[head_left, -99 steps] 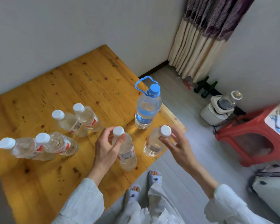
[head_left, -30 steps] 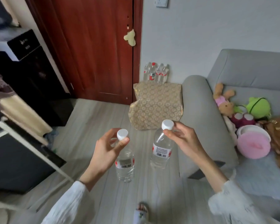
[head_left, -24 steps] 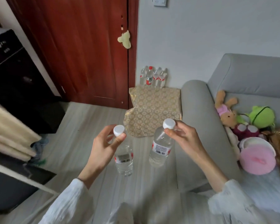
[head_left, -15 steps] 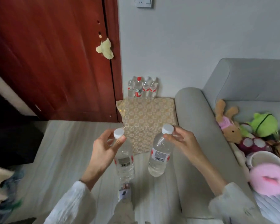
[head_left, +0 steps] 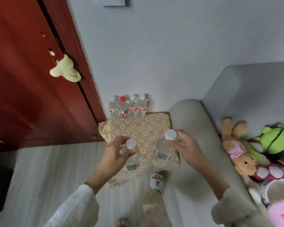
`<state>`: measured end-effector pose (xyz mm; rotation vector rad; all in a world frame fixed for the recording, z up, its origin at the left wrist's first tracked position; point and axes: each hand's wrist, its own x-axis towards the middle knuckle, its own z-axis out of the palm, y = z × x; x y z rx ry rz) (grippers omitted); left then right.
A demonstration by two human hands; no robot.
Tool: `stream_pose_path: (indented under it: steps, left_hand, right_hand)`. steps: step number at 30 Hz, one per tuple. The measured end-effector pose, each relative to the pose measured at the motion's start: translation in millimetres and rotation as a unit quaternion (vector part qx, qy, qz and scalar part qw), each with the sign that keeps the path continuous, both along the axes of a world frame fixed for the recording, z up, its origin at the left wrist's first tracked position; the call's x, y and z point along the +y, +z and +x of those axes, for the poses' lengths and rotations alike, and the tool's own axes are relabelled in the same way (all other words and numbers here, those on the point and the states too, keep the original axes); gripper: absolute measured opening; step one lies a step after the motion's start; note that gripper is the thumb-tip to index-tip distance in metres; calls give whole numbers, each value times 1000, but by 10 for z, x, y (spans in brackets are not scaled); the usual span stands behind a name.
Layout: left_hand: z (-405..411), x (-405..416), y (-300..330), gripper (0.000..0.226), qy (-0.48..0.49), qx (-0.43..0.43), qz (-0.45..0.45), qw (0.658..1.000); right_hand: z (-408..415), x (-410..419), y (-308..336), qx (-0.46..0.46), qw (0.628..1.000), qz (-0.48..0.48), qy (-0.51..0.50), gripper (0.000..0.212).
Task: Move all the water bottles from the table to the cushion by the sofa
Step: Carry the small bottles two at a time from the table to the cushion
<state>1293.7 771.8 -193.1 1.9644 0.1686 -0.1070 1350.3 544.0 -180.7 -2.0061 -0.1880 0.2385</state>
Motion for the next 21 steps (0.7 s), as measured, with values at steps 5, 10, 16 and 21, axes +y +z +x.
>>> stream_pose_path:
  steps: [5, 10, 16, 21]
  left_hand:
    - [952, -278, -396, 24, 23, 25, 45, 998]
    - [1795, -514, -816, 28, 52, 73, 70, 993]
    - [2753, -670, -1366, 31, 24, 106, 103, 989]
    - [3361, -786, -1700, 34, -10, 94, 141, 985]
  right_hand:
    - [1042, -236, -453, 31, 999, -36, 22, 27]
    - [1951, -376, -873, 51, 995, -65, 48, 34]
    - [2787, -452, -1441, 100, 995, -21, 18, 31]
    - [3282, -413, -1890, 125, 992, -10, 2, 32]
